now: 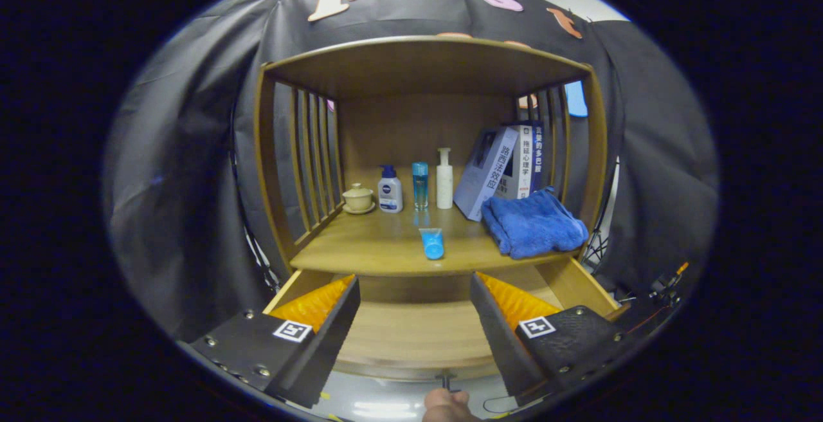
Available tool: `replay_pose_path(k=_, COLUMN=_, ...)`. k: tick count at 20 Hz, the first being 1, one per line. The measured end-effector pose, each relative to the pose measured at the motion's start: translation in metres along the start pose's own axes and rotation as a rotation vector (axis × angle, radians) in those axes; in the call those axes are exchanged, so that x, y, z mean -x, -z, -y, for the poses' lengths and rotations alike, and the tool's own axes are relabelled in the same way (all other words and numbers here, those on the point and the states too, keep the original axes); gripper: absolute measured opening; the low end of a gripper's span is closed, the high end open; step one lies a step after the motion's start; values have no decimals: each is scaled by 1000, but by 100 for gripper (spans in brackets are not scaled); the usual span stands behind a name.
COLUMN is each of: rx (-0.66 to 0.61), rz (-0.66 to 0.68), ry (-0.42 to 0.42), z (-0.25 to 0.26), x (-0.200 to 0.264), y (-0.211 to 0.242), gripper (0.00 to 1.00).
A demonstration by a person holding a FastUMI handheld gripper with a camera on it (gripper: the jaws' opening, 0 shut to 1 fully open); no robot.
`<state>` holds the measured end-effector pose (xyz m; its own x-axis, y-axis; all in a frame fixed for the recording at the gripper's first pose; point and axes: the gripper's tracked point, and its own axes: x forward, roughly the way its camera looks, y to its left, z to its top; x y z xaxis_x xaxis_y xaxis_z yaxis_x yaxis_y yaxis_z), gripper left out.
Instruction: Pull open the drawer, take out the items inside it, and place them on the countertop above the cabinet.
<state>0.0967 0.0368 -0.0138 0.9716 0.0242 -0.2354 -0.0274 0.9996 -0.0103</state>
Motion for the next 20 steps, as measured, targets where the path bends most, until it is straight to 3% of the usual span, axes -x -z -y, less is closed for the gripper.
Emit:
replay_pose_path(k=9, rx=2, rz=74, ry=0, z=13, x=53, y=49, gripper=100)
replay_pose_path(k=15, rx=-60, rz=76, ry=-25, z=23, x=56, y=108, gripper=100)
replay_pose_path(k=20, rx=-68, rz=52, ry=2, z=40, x=42, y=148, gripper=100)
